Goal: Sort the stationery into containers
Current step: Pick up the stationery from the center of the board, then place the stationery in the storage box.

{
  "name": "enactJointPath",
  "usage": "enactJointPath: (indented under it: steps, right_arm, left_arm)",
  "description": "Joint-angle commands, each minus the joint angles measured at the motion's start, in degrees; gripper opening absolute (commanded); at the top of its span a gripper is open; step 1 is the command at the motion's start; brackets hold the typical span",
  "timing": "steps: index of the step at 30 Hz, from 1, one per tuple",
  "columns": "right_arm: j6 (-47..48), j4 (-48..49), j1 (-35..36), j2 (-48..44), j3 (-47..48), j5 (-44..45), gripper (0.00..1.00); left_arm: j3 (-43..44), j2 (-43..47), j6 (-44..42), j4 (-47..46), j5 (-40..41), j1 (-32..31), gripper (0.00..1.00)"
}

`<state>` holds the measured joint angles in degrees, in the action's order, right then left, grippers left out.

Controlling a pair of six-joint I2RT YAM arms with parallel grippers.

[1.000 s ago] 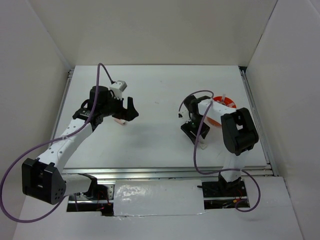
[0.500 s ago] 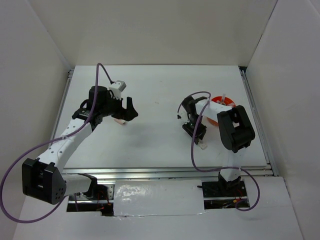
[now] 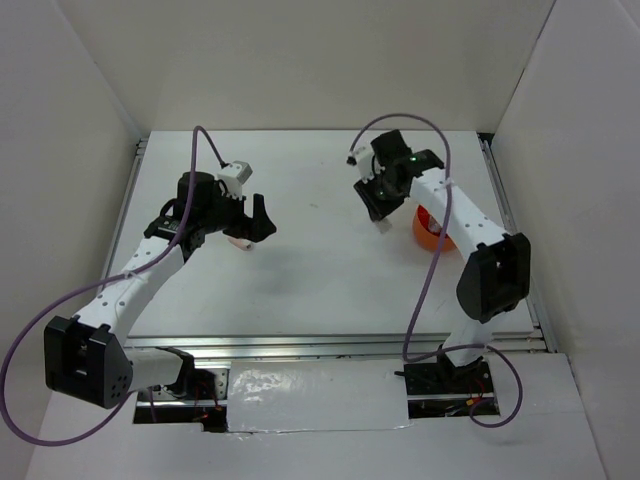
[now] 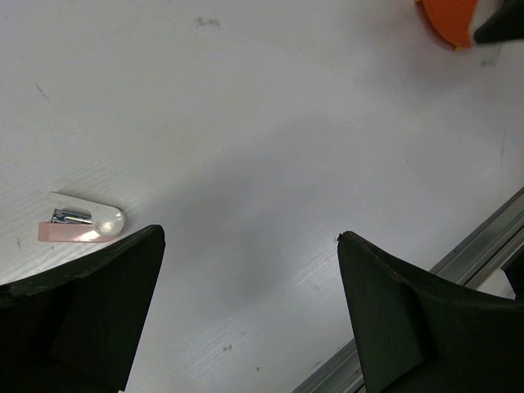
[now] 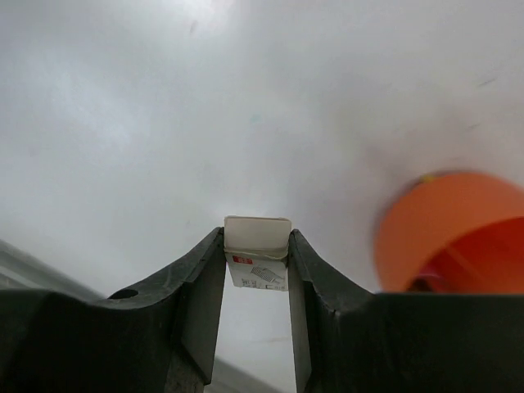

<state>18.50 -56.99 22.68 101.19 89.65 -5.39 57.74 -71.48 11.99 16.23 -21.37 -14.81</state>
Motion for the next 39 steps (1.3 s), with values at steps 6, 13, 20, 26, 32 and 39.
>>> enactJointPath:
  steps: [6,13,20,26,32,39]
  right_arm:
    - [0.4,14.3,-8.2,-7.7,5.4,5.2,0.00]
    - [-1.1,15.8,-15.9,-5.8,6.2,1.0,0.00]
    - [-1.8,16.1,-21.7,-2.8,7.6,-4.0,0.02]
    - [-0.4,15.8,-22.2,-0.2,8.3,-6.9,0.05]
    - [1.1,15.1,-24.7,1.9,8.9,-7.8,0.08]
    - [4.0,15.6,-25.0,2.4,7.6,-5.8,0.13]
  left_arm:
    - [1.7,-0.8,-0.9,-2.5,-1.7,0.2,0.99]
    - [2.3,-1.6,-1.0,-2.8,-2.0,0.3,0.99]
    - [2.6,-2.1,-1.0,-2.9,-2.1,0.3,0.99]
    - [2.6,-2.4,-1.4,-2.6,-2.0,0.3,0.99]
    - [3.0,-2.8,-1.4,-2.4,-1.9,0.3,0.99]
    - [2.7,-2.9,-1.3,-2.6,-2.1,0.4,0.99]
